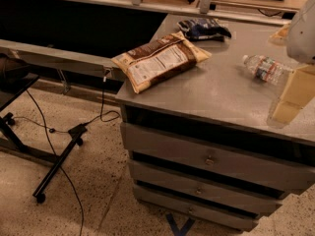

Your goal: Pick water bottle

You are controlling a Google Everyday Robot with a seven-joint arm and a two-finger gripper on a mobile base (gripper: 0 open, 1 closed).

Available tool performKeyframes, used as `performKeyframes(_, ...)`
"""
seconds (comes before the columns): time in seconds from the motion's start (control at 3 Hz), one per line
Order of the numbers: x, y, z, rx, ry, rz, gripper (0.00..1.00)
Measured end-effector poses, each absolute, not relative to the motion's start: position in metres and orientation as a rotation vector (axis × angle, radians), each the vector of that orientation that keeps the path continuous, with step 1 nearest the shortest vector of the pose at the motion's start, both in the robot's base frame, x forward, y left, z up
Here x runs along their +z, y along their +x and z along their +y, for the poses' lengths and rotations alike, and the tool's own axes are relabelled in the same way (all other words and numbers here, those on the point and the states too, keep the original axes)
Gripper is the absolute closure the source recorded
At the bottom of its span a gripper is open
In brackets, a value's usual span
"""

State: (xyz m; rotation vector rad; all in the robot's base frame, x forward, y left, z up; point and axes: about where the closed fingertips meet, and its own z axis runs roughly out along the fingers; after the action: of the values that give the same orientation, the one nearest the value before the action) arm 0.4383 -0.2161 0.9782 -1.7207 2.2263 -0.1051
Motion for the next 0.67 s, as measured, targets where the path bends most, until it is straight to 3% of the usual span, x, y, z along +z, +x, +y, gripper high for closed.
performKeyframes(0.67, 0.989, 0.455, -0.228, -0.165, -1.688, 2.247, 0.0)
